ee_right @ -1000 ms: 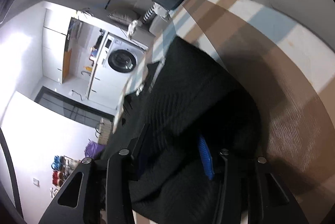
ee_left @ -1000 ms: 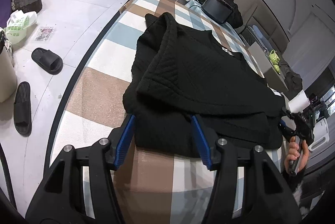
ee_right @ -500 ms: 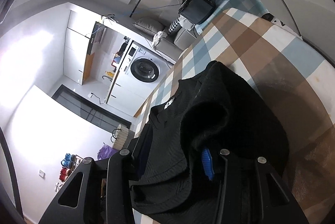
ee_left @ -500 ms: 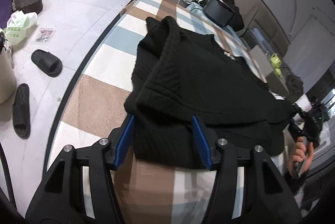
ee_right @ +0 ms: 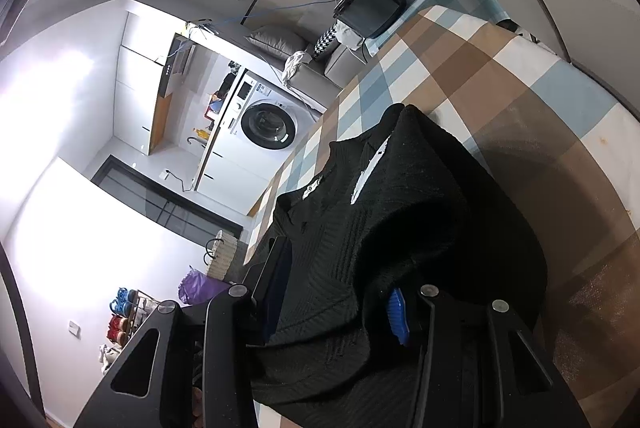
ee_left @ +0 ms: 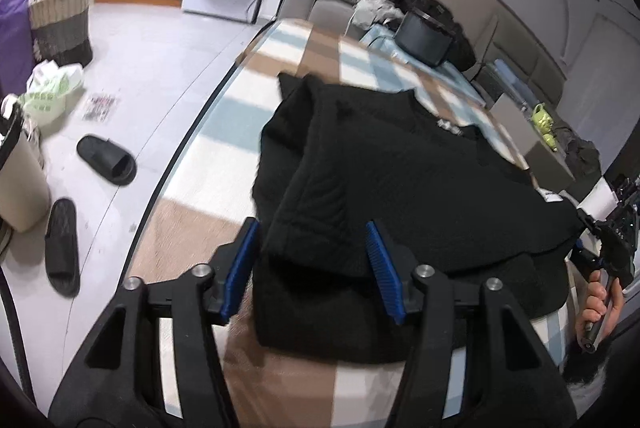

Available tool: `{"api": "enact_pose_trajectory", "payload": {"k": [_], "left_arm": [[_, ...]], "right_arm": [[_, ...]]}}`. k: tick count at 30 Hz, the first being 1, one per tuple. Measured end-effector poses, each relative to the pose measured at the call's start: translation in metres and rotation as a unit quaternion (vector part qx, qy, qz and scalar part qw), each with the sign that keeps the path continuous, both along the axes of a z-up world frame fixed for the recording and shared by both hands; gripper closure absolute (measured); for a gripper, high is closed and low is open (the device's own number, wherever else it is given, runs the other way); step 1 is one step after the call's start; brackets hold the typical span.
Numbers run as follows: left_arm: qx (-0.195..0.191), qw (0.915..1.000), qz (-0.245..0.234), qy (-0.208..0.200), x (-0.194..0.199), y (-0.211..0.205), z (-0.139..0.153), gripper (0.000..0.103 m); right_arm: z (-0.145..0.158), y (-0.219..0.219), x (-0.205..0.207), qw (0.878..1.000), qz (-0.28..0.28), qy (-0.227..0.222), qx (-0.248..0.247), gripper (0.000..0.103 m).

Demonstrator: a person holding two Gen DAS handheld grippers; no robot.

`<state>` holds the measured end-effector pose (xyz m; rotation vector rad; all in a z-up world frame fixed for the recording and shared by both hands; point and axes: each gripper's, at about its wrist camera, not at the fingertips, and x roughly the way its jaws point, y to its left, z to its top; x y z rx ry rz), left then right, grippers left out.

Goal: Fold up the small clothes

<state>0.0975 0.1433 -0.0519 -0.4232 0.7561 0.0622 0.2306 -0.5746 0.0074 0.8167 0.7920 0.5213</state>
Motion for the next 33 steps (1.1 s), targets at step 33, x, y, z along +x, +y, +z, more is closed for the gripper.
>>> {"api": "enact_pose_trajectory", "payload": {"k": [33], "left_arm": [[-0.076, 0.9945, 0.047, -0.055, 0.164, 0.071, 0.064, 0.094]], "right_arm": [[0.043, 0.006, 0.136, 0.992, -0.117, 0.038, 0.014, 0.074]]}}
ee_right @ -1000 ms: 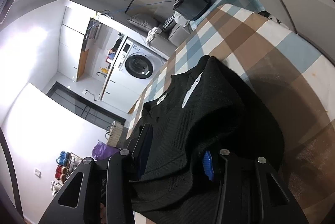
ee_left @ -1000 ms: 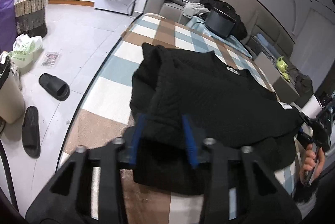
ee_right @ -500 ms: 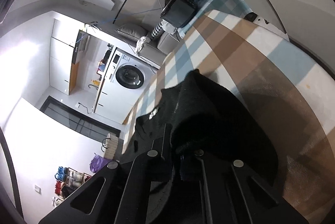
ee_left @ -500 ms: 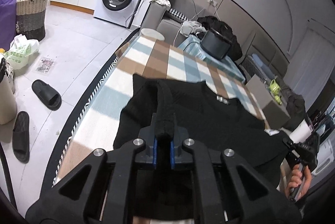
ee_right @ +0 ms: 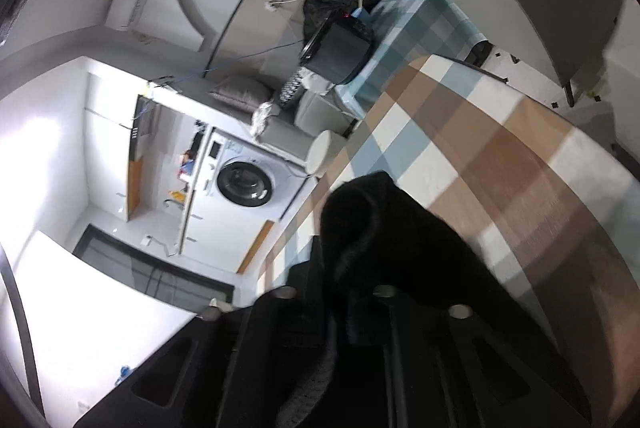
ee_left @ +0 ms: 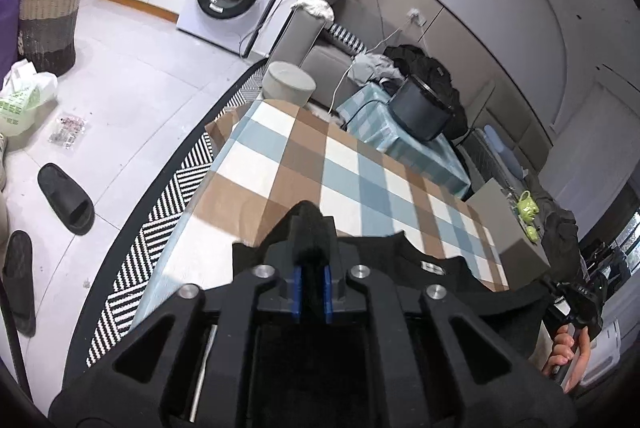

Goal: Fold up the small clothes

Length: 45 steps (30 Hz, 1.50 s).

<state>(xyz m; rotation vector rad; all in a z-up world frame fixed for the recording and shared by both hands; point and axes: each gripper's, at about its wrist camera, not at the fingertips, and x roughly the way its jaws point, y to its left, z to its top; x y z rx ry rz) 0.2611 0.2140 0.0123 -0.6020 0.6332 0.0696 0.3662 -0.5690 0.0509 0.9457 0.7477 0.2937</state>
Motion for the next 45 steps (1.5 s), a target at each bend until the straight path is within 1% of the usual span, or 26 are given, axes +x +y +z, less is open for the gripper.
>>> {"api": "enact_pose_trajectory", "payload": {"k": [1, 3, 4, 6, 8, 11, 13, 14, 15, 17, 19, 21, 27, 28, 29, 30, 31, 32, 33, 35, 38, 42, 45], "left_arm": [[-0.002, 1.0, 0.003, 0.009, 0.007, 0.003, -0.004, 0.09], [0.01, 0.9992, 0.023, 0.033, 0.02, 0.011, -0.011, 0.081], [0.013, 0.9988, 0.025, 0.04, 0.022, 0.014, -0.013, 0.078], [0.012, 0.9988, 0.021, 0.041, 0.023, 0.017, -0.016, 0.072], [0.021, 0.9985, 0.019, 0.046, 0.02, 0.017, -0.02, 0.066], [0.035, 0.9981, 0.009, 0.049, 0.016, 0.012, -0.023, 0.058], [0.044, 0.9976, 0.001, 0.054, 0.014, 0.005, -0.025, 0.057], [0.048, 0.9972, -0.01, 0.057, 0.013, -0.001, -0.026, 0.057], [0.055, 0.9963, -0.025, 0.06, 0.012, -0.009, -0.027, 0.054], [0.078, 0.9927, -0.055, 0.074, 0.012, -0.028, -0.029, 0.05], [0.093, 0.9893, -0.076, 0.083, 0.012, -0.042, -0.032, 0.05], [0.079, 0.9878, -0.094, 0.095, 0.013, -0.05, -0.04, 0.05], [0.071, 0.9867, -0.091, 0.114, 0.02, -0.053, -0.058, 0.05], [0.07, 0.9865, -0.087, 0.12, 0.022, -0.051, -0.061, 0.051], [0.067, 0.987, -0.081, 0.121, 0.024, -0.049, -0.063, 0.057], [0.064, 0.9877, -0.077, 0.12, 0.025, -0.047, -0.064, 0.067], [0.058, 0.9889, -0.074, 0.115, 0.025, -0.044, -0.064, 0.075], [0.053, 0.9897, -0.072, 0.111, 0.027, -0.04, -0.064, 0.088], [0.05, 0.9907, -0.07, 0.105, 0.028, -0.037, -0.063, 0.094], [0.047, 0.9937, -0.065, 0.078, 0.027, -0.034, -0.056, 0.096], [0.06, 0.9955, -0.058, 0.044, 0.028, -0.031, -0.036, 0.096], [0.062, 0.9972, -0.038, 0.016, 0.047, -0.023, -0.011, 0.097], [0.061, 0.998, -0.016, 0.003, 0.069, -0.011, -0.001, 0.097]], "right_arm": [[0.0, 0.0, 0.006, 1.0, -0.004, 0.002, -0.004, 0.059], [0.002, -0.003, 0.014, 1.0, -0.019, -0.003, -0.023, 0.057], [0.003, -0.004, 0.016, 0.999, -0.02, -0.001, -0.033, 0.057], [0.005, -0.008, 0.014, 0.999, -0.015, -0.006, -0.048, 0.057], [0.004, -0.01, 0.011, 0.997, -0.014, -0.001, -0.077, 0.057], [-0.003, -0.009, 0.008, 0.992, 0.002, 0.016, -0.127, 0.057], [-0.007, -0.005, 0.005, 0.987, 0.015, 0.025, -0.157, 0.057], [-0.009, 0.0, 0.004, 0.984, 0.025, 0.029, -0.173, 0.057], [-0.011, 0.005, 0.002, 0.981, 0.037, 0.031, -0.186, 0.057], [-0.014, 0.018, -0.002, 0.976, 0.068, 0.03, -0.207, 0.057], [-0.016, 0.03, -0.006, 0.97, 0.09, 0.028, -0.222, 0.057], [-0.017, 0.039, -0.01, 0.967, 0.106, 0.026, -0.23, 0.056], [-0.023, 0.055, -0.015, 0.964, 0.131, 0.027, -0.23, 0.056], [-0.025, 0.057, -0.015, 0.963, 0.133, 0.029, -0.232, 0.056], [-0.026, 0.059, -0.017, 0.963, 0.135, 0.032, -0.233, 0.056], [-0.027, 0.061, -0.017, 0.962, 0.136, 0.032, -0.233, 0.056], [-0.028, 0.062, -0.017, 0.962, 0.139, 0.031, -0.233, 0.056], [-0.028, 0.063, -0.017, 0.962, 0.141, 0.032, -0.234, 0.056], [-0.029, 0.064, -0.017, 0.961, 0.142, 0.034, -0.235, 0.056], [-0.029, 0.064, -0.017, 0.96, 0.143, 0.034, -0.236, 0.056], [-0.027, 0.064, -0.017, 0.96, 0.145, 0.031, -0.236, 0.056], [-0.025, 0.064, -0.014, 0.961, 0.145, 0.031, -0.235, 0.056], [-0.024, 0.064, -0.012, 0.959, 0.142, 0.029, -0.242, 0.056]]}}
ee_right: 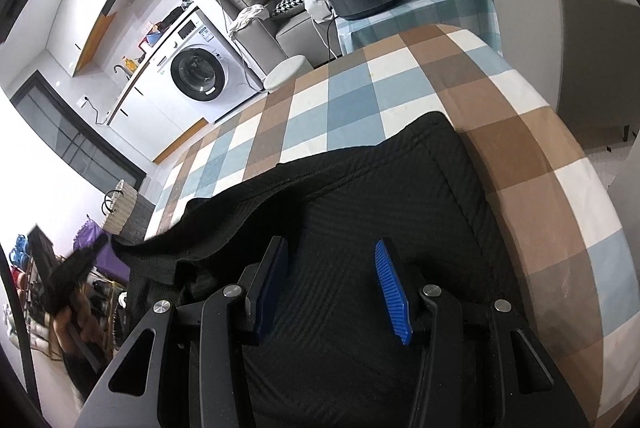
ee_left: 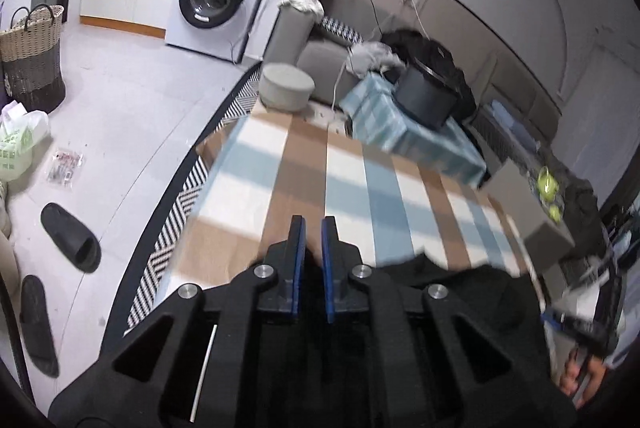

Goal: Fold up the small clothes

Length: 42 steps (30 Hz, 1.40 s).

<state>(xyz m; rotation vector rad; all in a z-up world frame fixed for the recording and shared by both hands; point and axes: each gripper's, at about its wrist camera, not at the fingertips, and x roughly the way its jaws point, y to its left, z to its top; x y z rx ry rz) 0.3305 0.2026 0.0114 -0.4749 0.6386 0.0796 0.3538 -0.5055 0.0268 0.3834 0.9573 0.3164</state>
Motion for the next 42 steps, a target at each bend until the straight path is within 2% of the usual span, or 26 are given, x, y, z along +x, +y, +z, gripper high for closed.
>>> {"api": "enact_pose_trajectory", "payload": {"k": [4, 6, 9, 11, 13, 16, 18, 22, 23, 24, 27, 29, 32, 34, 37, 40, 42], "left_arm": [[-0.007, 0.9991, 0.036, 0.022, 0.026, 0.018, -0.001, 0.097], [-0.017, 0.9986, 0.03, 0.041, 0.03, 0.022, -0.005, 0.095], [-0.021, 0.9982, 0.014, 0.054, 0.02, 0.018, -0.01, 0.081], [-0.024, 0.9977, -0.004, 0.064, 0.008, 0.013, -0.014, 0.075], [-0.036, 0.9966, -0.017, 0.072, -0.005, 0.006, -0.02, 0.073], [-0.041, 0.9952, -0.044, 0.078, -0.022, -0.009, -0.023, 0.063], [-0.033, 0.9956, -0.054, 0.069, -0.028, -0.019, -0.022, 0.051], [-0.025, 0.9921, -0.08, 0.094, -0.014, -0.037, -0.033, 0.05], [-0.034, 0.9903, -0.093, 0.098, -0.008, -0.041, -0.037, 0.055], [-0.035, 0.989, -0.102, 0.101, -0.003, -0.045, -0.041, 0.068], [-0.034, 0.9858, -0.126, 0.106, 0.014, -0.058, -0.048, 0.08], [-0.032, 0.9869, -0.129, 0.092, 0.027, -0.062, -0.047, 0.082], [-0.033, 0.9939, -0.085, 0.062, 0.043, -0.05, -0.039, 0.082], [-0.037, 0.996, -0.043, 0.069, 0.05, -0.036, -0.038, 0.081], [-0.045, 0.9952, -0.034, 0.081, 0.053, -0.024, -0.037, 0.08], [-0.002, 0.9947, -0.04, 0.095, 0.047, -0.026, -0.036, 0.063], [0.036, 0.9928, -0.049, 0.103, 0.041, -0.032, -0.037, 0.051]], "right_arm": [[-0.002, -0.006, 0.002, 1.0, -0.013, 0.008, 0.0, 0.056], [-0.001, -0.009, 0.001, 1.0, -0.014, 0.005, 0.002, 0.056], [-0.001, -0.012, -0.001, 1.0, -0.015, 0.006, 0.002, 0.056], [-0.002, -0.011, -0.001, 1.0, -0.013, 0.009, 0.005, 0.056], [-0.003, -0.009, -0.003, 1.0, -0.011, 0.009, 0.004, 0.056], [-0.002, -0.005, -0.005, 1.0, -0.009, 0.003, -0.001, 0.056], [-0.001, -0.001, -0.006, 1.0, -0.004, -0.001, -0.001, 0.056], [0.0, 0.005, -0.005, 1.0, 0.004, -0.003, 0.005, 0.056], [0.0, 0.007, -0.005, 1.0, 0.005, -0.003, 0.006, 0.056], [0.0, 0.007, -0.005, 1.0, 0.006, -0.003, 0.007, 0.056], [-0.001, 0.01, -0.004, 1.0, 0.006, 0.003, 0.004, 0.056], [-0.001, 0.01, -0.003, 1.0, 0.008, 0.004, 0.001, 0.056], [-0.002, 0.009, 0.003, 1.0, -0.001, 0.005, -0.005, 0.056], [0.0, 0.004, 0.005, 1.0, -0.012, 0.0, -0.01, 0.056], [0.003, -0.009, 0.006, 0.998, -0.049, -0.017, -0.046, 0.056], [0.002, -0.028, 0.009, 0.993, -0.085, -0.022, -0.085, 0.054], [-0.002, -0.041, 0.015, 0.992, -0.093, -0.01, -0.084, 0.054]]}}
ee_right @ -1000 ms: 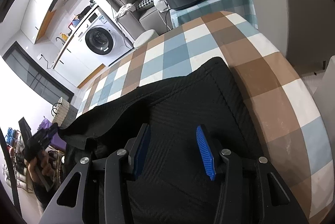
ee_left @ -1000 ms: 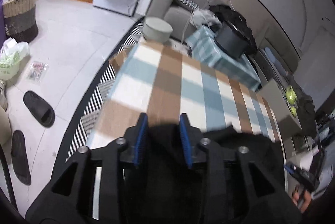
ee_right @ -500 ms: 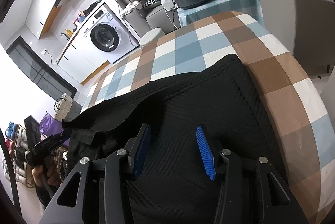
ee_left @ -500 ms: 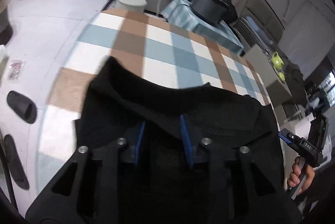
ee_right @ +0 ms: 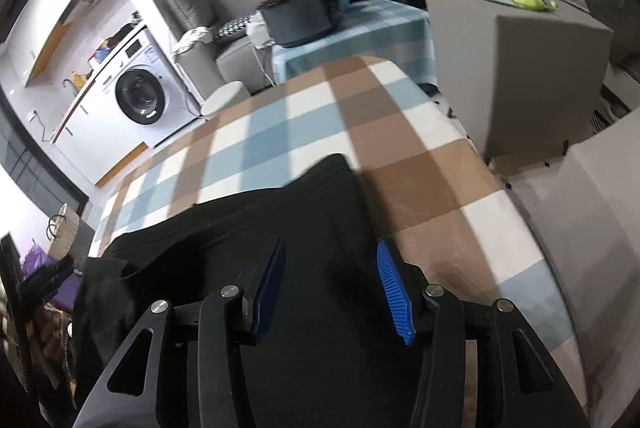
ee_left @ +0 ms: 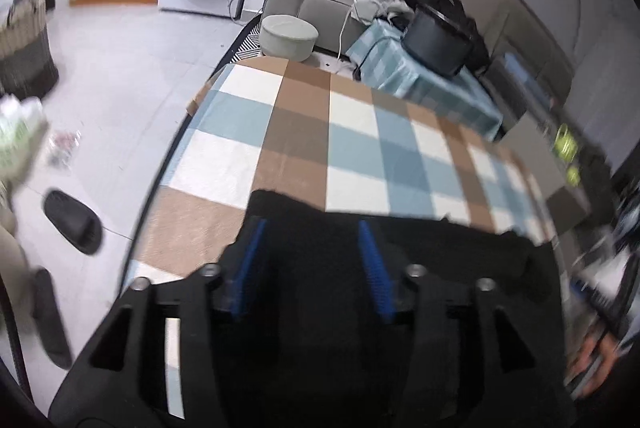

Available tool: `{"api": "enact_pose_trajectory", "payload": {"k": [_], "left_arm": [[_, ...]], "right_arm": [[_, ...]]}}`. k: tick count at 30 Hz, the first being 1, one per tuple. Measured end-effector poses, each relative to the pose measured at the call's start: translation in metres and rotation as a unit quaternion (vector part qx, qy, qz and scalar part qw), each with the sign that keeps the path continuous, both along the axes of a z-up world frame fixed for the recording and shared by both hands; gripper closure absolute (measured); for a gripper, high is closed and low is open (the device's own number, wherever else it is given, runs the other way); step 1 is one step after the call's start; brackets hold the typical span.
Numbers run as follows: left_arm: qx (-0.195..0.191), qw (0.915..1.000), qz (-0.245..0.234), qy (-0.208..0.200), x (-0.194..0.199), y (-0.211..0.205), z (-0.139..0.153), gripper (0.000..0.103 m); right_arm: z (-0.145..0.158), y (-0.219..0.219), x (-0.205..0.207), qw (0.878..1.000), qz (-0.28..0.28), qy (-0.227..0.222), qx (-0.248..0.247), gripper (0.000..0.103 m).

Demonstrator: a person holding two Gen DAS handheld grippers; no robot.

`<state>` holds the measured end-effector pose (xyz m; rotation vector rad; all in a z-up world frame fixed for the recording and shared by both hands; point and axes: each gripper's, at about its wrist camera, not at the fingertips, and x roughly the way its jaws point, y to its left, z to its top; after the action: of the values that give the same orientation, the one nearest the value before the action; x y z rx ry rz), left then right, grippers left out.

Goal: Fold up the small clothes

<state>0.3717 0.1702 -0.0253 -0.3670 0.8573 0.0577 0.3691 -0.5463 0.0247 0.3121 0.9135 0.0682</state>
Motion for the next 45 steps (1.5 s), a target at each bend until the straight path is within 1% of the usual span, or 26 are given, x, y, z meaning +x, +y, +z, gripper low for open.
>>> {"api": "enact_pose_trajectory", "payload": {"k": [2, 4, 7, 10, 11, 13, 14, 15, 16, 17, 19, 20, 23, 25, 26, 28, 30, 32, 35, 36, 39, 40, 41, 43, 44, 45], "left_arm": [[0.027, 0.9996, -0.008, 0.004, -0.006, -0.006, -0.003, 0.047], [0.039, 0.999, -0.019, 0.014, -0.007, -0.011, -0.008, 0.045], [0.051, 0.998, -0.023, 0.031, -0.01, -0.016, -0.019, 0.045], [0.083, 0.9949, -0.024, 0.053, -0.007, -0.02, -0.033, 0.045], [0.095, 0.9933, -0.025, 0.061, -0.005, -0.022, -0.037, 0.048], [0.11, 0.9918, -0.019, 0.061, -0.005, -0.023, -0.042, 0.068], [0.107, 0.9928, -0.023, 0.049, -0.006, -0.023, -0.041, 0.086], [0.106, 0.993, -0.027, 0.044, -0.007, -0.023, -0.04, 0.103], [0.108, 0.9931, -0.024, 0.04, -0.007, -0.022, -0.038, 0.103], [0.104, 0.9941, -0.02, 0.026, -0.009, -0.021, -0.035, 0.103], [0.104, 0.9945, -0.011, 0.005, -0.015, -0.018, -0.027, 0.103], [0.106, 0.9944, -0.007, -0.006, -0.018, -0.016, -0.023, 0.103], [0.102, 0.9944, 0.013, -0.026, -0.027, -0.007, -0.012, 0.103], [0.095, 0.9948, 0.022, -0.032, -0.032, 0.0, -0.006, 0.103], [0.089, 0.9951, 0.024, -0.035, -0.035, 0.004, -0.003, 0.103], [0.088, 0.9948, 0.032, -0.04, -0.043, 0.01, 0.003, 0.103], [0.084, 0.9948, 0.038, -0.041, -0.049, 0.016, 0.005, 0.103], [0.073, 0.9956, 0.044, -0.04, -0.055, 0.023, 0.006, 0.103], [0.068, 0.9959, 0.05, -0.033, -0.061, 0.028, 0.003, 0.103], [0.066, 0.9962, 0.049, -0.03, -0.062, 0.028, 0.002, 0.103], [0.066, 0.9966, 0.048, -0.011, -0.06, 0.027, -0.005, 0.103], [0.07, 0.9962, 0.053, 0.0, -0.058, 0.027, -0.008, 0.103], [0.066, 0.9963, 0.054, 0.003, -0.057, 0.028, -0.009, 0.103], [0.057, 0.9971, 0.05, 0.006, -0.056, 0.031, -0.01, 0.096], [0.057, 0.9972, 0.047, 0.007, -0.053, 0.03, -0.011, 0.088], [0.061, 0.9971, 0.045, 0.01, -0.051, 0.029, -0.012, 0.077]], "right_arm": [[-0.004, -0.007, 0.007, 1.0, -0.001, 0.008, 0.005, 0.054], [-0.009, -0.006, 0.015, 1.0, 0.008, 0.019, 0.007, 0.054], [-0.016, 0.003, 0.029, 0.999, 0.023, 0.027, 0.0, 0.054], [-0.021, 0.014, 0.042, 0.999, 0.027, 0.029, -0.019, 0.054], [-0.023, 0.017, 0.046, 0.999, 0.026, 0.03, -0.029, 0.054], [-0.026, 0.02, 0.051, 0.998, 0.022, 0.033, -0.04, 0.054], [-0.027, 0.02, 0.053, 0.998, 0.022, 0.035, -0.041, 0.054], [-0.027, 0.021, 0.053, 0.998, 0.022, 0.032, -0.041, 0.058], [-0.027, 0.021, 0.053, 0.998, 0.023, 0.029, -0.044, 0.061], [-0.026, 0.022, 0.053, 0.998, 0.023, 0.027, -0.048, 0.062], [-0.026, 0.021, 0.052, 0.998, 0.023, 0.025, -0.049, 0.07], [-0.026, 0.02, 0.052, 0.998, 0.023, 0.022, -0.049, 0.072], [-0.025, 0.018, 0.051, 0.999, 0.021, 0.016, -0.047, 0.081], [-0.025, 0.015, 0.051, 0.999, 0.02, 0.015, -0.04, 0.091], [-0.023, 0.015, 0.05, 0.999, 0.018, 0.01, -0.039, 0.091], [-0.018, 0.013, 0.047, 0.999, 0.015, -0.003, -0.035, 0.098], [-0.011, 0.01, 0.044, 0.999, 0.008, -0.02, -0.03, 0.099], [-0.005, 0.005, 0.041, 0.999, -0.001, -0.037, -0.017, 0.1], [0.002, -0.003, 0.038, 0.998, -0.025, -0.054, -0.004, 0.1], [0.002, -0.006, 0.038, 0.998, -0.033, -0.055, 0.002, 0.1], [-0.004, -0.016, 0.043, 0.998, -0.055, -0.036, 0.017, 0.1], [-0.007, -0.019, 0.044, 0.997, -0.064, -0.032, 0.018, 0.1], [-0.009, -0.021, 0.044, 0.997, -0.069, -0.026, 0.018, 0.1], [-0.012, -0.025, 0.045, 0.997, -0.062, -0.016, 0.04, 0.093], [-0.012, -0.026, 0.045, 0.997, -0.062, -0.014, 0.04, 0.089], [-0.012, -0.025, 0.044, 0.997, -0.059, -0.014, 0.039, 0.078]]}}
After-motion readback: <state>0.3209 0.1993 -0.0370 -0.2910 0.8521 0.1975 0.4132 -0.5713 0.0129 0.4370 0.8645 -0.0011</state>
